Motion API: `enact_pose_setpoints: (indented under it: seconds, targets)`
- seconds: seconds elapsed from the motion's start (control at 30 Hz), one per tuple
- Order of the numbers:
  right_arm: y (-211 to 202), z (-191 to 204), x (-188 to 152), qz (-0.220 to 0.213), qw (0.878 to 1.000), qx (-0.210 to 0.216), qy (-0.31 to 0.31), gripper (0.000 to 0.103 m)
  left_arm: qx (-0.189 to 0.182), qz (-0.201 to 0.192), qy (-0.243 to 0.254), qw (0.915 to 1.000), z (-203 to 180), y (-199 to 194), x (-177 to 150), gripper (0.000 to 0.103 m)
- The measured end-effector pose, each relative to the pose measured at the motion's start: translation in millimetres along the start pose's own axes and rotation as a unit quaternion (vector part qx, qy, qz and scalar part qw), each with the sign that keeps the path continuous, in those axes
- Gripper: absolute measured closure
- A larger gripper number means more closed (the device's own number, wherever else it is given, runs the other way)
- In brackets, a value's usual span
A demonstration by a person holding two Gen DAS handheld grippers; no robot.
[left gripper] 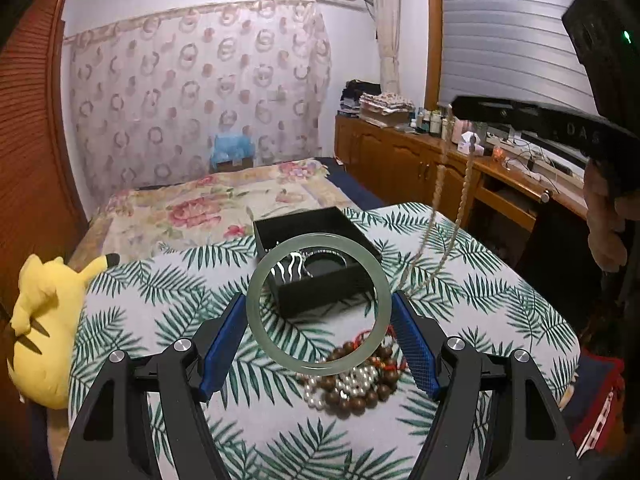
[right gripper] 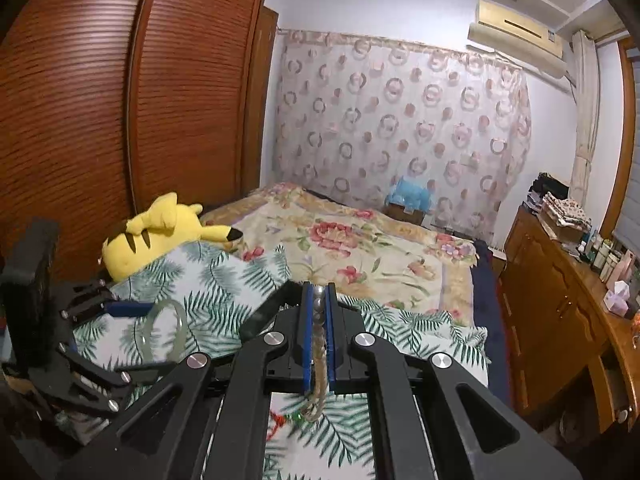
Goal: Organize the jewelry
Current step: 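Carry the jade bangle into the box with the left tool while the right tool lowers the pearls in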
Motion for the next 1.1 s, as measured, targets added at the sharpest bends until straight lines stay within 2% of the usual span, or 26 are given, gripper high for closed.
enact_pose_setpoints:
  seconds: [0.13,0.4,0.93,1.1]
  targets:
    - [15,-6,15,-0.008,1.0,-0.003,0.013,0.097,0.005,-0.002,0.011,0.9999,1,11,11,0.034]
    - [46,-13,31,0.003,1.0,0.004,0.028,0.097,0.012,0.001,0.015,0.9998,9,27,27,0.034]
    - [84,-22,63,0.002,0.999,-0.01,0.035,0.097,0.018,0.014,0.022,0.9995,14,53,40,0.034]
    - [96,-26,56,0.014,0.999,-0.018,0.034,0.097,0.022,0.023,0.025,0.9992,15,62,37,0.034]
Point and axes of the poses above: each gripper's, at about its wrist camera, not at the fingertips, and y roughly the way its jaws point, z to its left, x to its top, the point moved 2 cm from there along y, roughly the way its jaws point, and after that the axes turned 9 degrees about -z, right-handed, at the moved point
